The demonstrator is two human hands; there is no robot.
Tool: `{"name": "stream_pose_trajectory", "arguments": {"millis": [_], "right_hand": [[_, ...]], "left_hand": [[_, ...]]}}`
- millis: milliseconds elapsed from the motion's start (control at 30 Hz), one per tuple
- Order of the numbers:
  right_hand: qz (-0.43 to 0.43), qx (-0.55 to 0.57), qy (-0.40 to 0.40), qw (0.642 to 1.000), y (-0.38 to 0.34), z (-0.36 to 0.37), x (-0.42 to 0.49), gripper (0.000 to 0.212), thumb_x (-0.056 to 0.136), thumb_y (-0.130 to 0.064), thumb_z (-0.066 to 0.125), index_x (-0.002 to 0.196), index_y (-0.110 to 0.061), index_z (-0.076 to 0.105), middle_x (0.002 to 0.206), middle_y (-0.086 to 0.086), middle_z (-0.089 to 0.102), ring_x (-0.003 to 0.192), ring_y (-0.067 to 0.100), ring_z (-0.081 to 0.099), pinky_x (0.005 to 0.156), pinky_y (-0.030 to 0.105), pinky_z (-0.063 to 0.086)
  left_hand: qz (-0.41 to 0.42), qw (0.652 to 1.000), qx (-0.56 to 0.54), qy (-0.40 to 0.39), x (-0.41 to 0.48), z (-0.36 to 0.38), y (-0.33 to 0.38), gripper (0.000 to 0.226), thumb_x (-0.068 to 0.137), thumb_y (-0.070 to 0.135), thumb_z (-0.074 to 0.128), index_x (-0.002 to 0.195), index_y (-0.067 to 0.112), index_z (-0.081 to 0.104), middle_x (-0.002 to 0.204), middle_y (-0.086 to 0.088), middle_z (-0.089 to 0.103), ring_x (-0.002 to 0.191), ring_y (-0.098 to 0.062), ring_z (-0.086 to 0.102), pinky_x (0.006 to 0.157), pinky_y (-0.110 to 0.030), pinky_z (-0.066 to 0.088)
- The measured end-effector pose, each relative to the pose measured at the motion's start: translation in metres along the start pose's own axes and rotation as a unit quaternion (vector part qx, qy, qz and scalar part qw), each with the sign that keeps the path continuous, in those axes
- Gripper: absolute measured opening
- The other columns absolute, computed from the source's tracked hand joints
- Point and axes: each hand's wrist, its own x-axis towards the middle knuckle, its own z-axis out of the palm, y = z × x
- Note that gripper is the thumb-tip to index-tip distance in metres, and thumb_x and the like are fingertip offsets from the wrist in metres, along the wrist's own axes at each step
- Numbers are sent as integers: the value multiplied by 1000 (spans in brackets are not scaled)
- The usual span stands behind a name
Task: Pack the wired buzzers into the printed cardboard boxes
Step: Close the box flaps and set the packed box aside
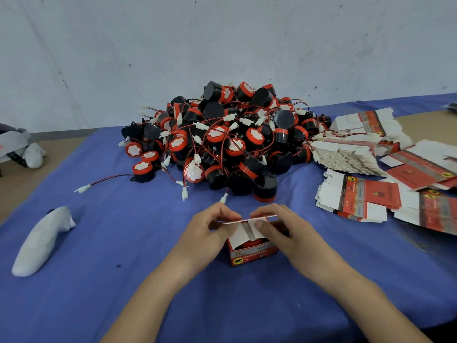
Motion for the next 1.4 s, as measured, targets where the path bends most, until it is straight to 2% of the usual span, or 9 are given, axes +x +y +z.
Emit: {"name": "stream_pose_trajectory", "arguments": {"millis": [267,433,533,600,733,967,1167,1267,1400], "right_hand": [[-13,-36,-34,999,2,-9,-7,35,87,-70,51,116,-52,59,113,-20,62,103,1,62,79,19,49],[-24,-51,-63,996,3,-12,-12,44,77,-68,62,119,-57,54,123,-29,52,113,-3,58,89,12,46],[-37,-89,-71,993,3,-14,-15,57,75,-69,68,127,-52,51,128,-33,47,118,-8,52,94,6,39],[-39,-94,-78,992,3,-16,-17,62,76,-69,68,132,-48,49,131,-34,45,122,-9,49,97,7,38],[-47,-128,-71,988,4,-18,-19,59,82,-73,60,135,-50,48,135,-35,42,124,-10,47,99,9,39],[-53,-151,-63,985,6,-16,-19,60,77,-80,58,131,-56,46,137,-37,37,123,-12,46,93,11,44],[-78,-170,-55,981,8,-14,-17,57,79,-80,59,129,-57,44,148,-40,30,123,-14,46,91,16,44],[-87,-176,-49,979,9,-12,-16,54,81,-78,58,128,-55,45,144,-39,36,120,-12,49,89,14,42],[-93,-180,-42,978,10,-9,-14,49,82,-77,56,125,-55,43,140,-37,39,117,-10,53,88,17,46]], "left_hand": [[9,998,29,-47,-2,-9,0,27,97,6,58,94,28,74,98,13,75,97,-2,68,82,-19,49],[-26,997,38,-66,-6,-16,-1,51,102,6,41,94,41,78,103,7,75,102,-18,65,91,-34,53],[15,995,71,-74,-11,-15,-4,29,104,32,52,99,53,71,104,22,72,99,-3,66,83,-20,51],[9,992,100,-76,-14,-14,-7,13,91,56,61,103,60,65,104,30,66,96,0,65,81,-19,53],[14,986,135,-95,-16,-15,-10,51,63,84,58,110,64,58,108,36,60,101,5,61,85,-19,51],[23,984,126,-124,-22,-18,-8,66,58,88,63,117,64,51,115,30,56,107,20,49,78,1,40],[102,971,186,-107,-22,-15,-14,54,71,81,59,120,62,49,137,45,35,127,17,37,99,-15,38],[150,958,227,-94,-22,-9,-16,38,80,68,56,117,58,52,140,44,35,132,11,35,98,-15,38],[177,948,251,-83,-21,-6,-18,37,81,64,51,117,56,50,139,44,35,131,9,37,101,-15,38]]}}
